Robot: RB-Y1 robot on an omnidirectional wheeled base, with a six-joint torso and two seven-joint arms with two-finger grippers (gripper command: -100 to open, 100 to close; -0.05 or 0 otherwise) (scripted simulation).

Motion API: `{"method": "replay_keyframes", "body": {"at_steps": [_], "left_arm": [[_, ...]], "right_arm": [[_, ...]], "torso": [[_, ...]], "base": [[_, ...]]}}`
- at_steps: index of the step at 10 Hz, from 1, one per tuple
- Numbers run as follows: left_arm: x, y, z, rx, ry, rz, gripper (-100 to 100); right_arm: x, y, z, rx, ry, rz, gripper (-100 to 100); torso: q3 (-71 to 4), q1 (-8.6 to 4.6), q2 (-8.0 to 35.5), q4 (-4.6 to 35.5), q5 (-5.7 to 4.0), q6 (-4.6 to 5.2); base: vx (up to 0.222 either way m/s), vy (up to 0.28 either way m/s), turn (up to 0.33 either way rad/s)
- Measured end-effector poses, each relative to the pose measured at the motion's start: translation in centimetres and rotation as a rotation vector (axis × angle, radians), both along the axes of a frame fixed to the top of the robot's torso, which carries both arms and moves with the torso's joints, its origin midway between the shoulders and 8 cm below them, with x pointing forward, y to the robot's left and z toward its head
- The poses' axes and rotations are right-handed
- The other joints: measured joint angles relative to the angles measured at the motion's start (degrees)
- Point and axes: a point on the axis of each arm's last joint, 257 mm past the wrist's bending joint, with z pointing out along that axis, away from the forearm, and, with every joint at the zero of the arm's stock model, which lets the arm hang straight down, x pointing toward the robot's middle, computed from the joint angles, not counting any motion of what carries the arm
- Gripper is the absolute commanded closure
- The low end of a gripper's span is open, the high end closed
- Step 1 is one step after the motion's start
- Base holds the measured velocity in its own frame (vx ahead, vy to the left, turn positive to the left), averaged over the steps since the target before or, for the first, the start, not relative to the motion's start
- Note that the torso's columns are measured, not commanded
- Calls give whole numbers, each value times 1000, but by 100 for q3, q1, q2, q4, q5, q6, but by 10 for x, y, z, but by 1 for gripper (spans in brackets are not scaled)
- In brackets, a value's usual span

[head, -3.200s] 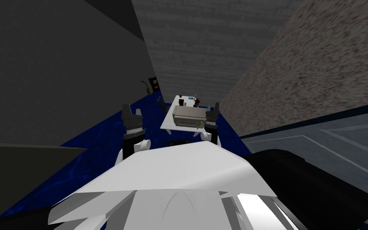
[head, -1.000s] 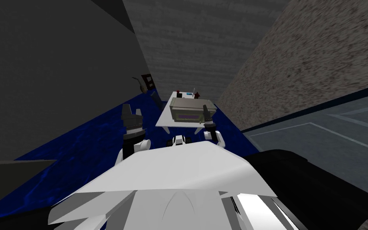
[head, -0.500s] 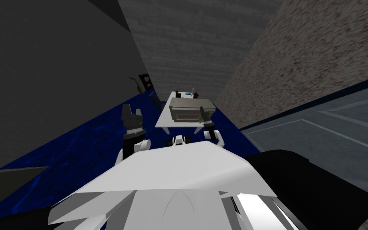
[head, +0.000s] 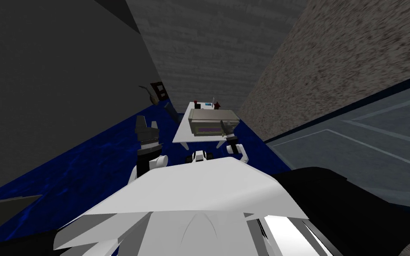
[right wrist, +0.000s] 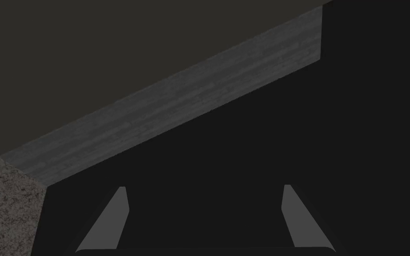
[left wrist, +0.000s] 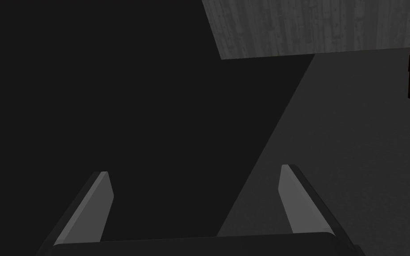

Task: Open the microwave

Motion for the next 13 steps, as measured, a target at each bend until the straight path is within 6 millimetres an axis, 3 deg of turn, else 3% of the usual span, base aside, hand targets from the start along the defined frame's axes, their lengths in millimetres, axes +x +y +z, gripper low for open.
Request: {"method": "replay_keyframes", "body": {"at_steps": [13], "left_arm": [[0, 0, 0, 0, 0, 0, 0]], "right_arm": [[35, -46, -81, -681, 177, -241, -100]], "torso": [[0, 7, 0, 0, 1, 0]], "base": [[4, 34, -75]]}}
